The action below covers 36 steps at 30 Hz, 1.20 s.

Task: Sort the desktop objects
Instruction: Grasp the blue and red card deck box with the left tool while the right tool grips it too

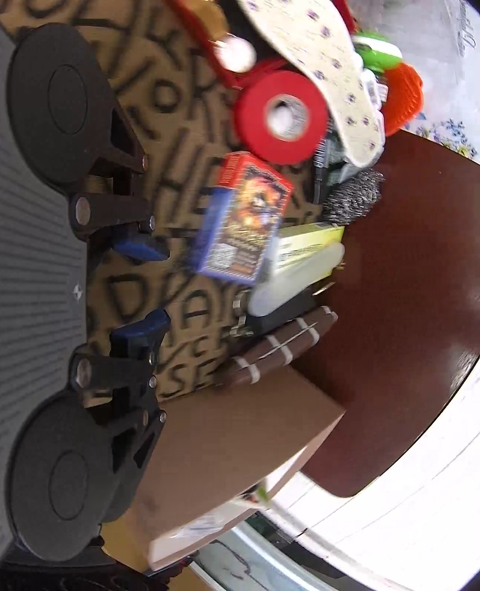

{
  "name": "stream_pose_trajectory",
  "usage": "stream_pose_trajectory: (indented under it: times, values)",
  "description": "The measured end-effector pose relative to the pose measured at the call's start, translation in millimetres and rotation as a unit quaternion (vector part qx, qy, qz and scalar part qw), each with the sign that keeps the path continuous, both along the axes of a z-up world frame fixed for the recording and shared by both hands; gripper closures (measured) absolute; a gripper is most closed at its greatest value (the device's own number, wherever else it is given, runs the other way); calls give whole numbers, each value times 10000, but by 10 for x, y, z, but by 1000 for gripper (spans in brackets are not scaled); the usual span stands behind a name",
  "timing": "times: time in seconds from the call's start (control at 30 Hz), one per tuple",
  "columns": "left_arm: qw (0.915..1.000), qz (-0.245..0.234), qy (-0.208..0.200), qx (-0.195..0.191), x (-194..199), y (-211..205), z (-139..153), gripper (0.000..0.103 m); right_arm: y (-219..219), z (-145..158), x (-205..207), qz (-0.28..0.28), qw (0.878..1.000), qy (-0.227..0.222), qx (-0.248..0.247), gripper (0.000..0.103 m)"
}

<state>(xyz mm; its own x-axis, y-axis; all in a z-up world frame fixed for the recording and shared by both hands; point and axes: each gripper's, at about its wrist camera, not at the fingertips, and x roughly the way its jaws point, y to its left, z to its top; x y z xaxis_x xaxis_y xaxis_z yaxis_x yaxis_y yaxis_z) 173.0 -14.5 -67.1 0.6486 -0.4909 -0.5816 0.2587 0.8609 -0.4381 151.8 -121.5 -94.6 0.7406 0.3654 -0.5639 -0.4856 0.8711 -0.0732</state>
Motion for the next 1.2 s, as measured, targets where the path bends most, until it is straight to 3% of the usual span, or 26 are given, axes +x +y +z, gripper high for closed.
stream_pose_trajectory:
  times: [0.1, 0.17, 0.23, 0.33, 0.6, 0.73, 0.8, 0.87, 0.93, 1.2]
  values:
    - [9995, 282, -129, 33, -112, 16, 31, 56, -2, 26, -82, 63, 9998, -147, -147, 42]
    - [9973, 697, -244, 52, -113, 82, 65, 40, 32, 82, -24, 1, 9991, -343, -257, 42]
    - [9943, 1017, -305, 61, -59, 146, 102, 39, 13, 115, 88, 10, 9990, -387, -244, 37]
    - [9936, 1117, -124, -67, 120, 214, 101, 39, 58, 90, 240, 28, 9988, -408, -273, 24]
    - [9917, 1210, 250, -346, 486, 263, -19, 39, 223, 39, 714, 138, 9985, -328, -409, 24]
    - [9922, 1199, 200, -288, 586, 232, -70, 40, 234, -51, 907, 157, 9990, -123, -398, 22]
    - [9925, 1183, 192, -224, 583, 231, -71, 46, 207, -51, 845, 148, 9994, -112, -305, 29]
    - [9935, 1128, 127, -52, 550, 227, -75, 59, 162, -45, 722, 131, 9995, -56, -286, 37]
    - [9945, 1007, 197, -206, 494, 243, -86, 64, 119, -34, 566, 88, 9998, 51, -190, 43]
    - [9982, 516, 321, -12, -133, 28, -79, 64, -26, -27, -154, -339, 9987, 361, -90, 46]
